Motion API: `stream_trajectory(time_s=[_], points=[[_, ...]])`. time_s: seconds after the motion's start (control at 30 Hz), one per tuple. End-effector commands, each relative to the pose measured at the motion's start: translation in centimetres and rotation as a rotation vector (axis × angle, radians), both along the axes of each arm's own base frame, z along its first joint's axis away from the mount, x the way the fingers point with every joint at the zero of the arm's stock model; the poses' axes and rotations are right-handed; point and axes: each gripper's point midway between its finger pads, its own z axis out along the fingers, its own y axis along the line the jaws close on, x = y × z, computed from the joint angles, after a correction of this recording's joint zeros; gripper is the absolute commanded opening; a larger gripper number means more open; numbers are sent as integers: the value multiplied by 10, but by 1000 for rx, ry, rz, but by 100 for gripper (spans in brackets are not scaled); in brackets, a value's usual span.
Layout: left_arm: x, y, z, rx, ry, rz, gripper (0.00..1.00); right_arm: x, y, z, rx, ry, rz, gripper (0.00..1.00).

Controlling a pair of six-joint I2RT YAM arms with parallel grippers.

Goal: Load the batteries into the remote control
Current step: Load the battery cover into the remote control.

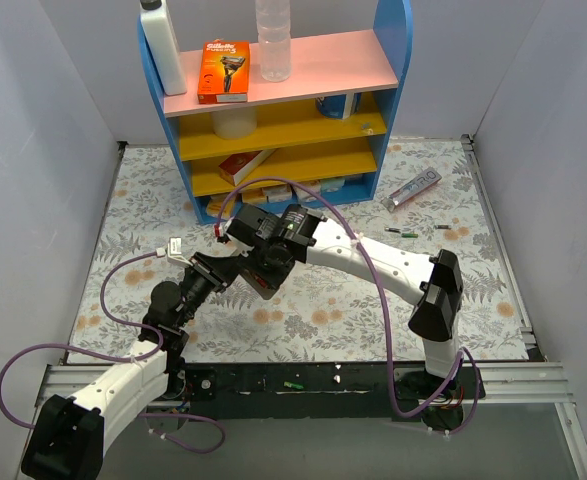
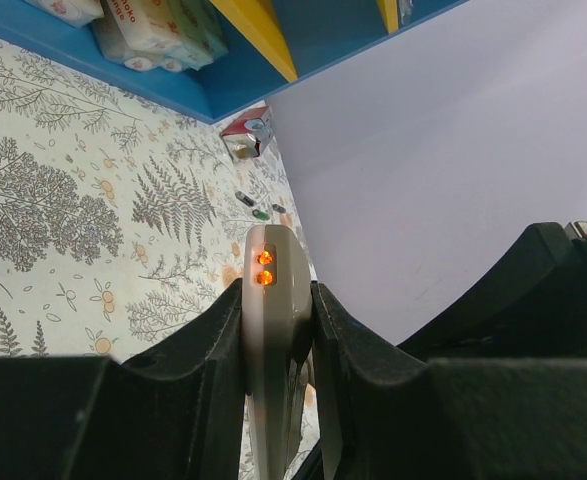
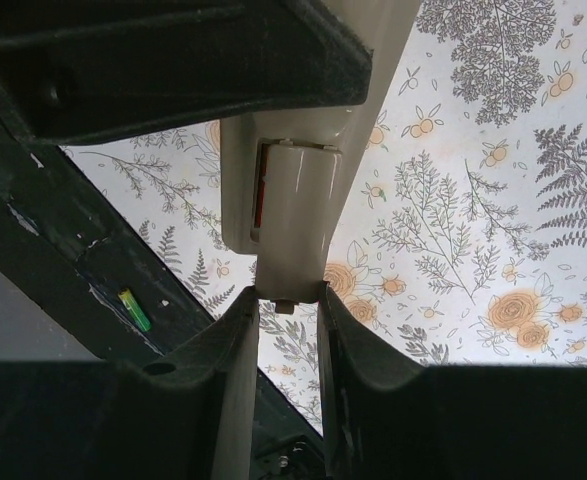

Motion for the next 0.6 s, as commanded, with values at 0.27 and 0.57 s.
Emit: stream_trajectory(time_s=[0.27,0.57], points=[[-6,-4,-2,6,-19,-27,1,-1,16,9,44,-19,29,8],[-9,-5,2,-26,-12,-38,1,6,19,10,76,-56,-23,9]])
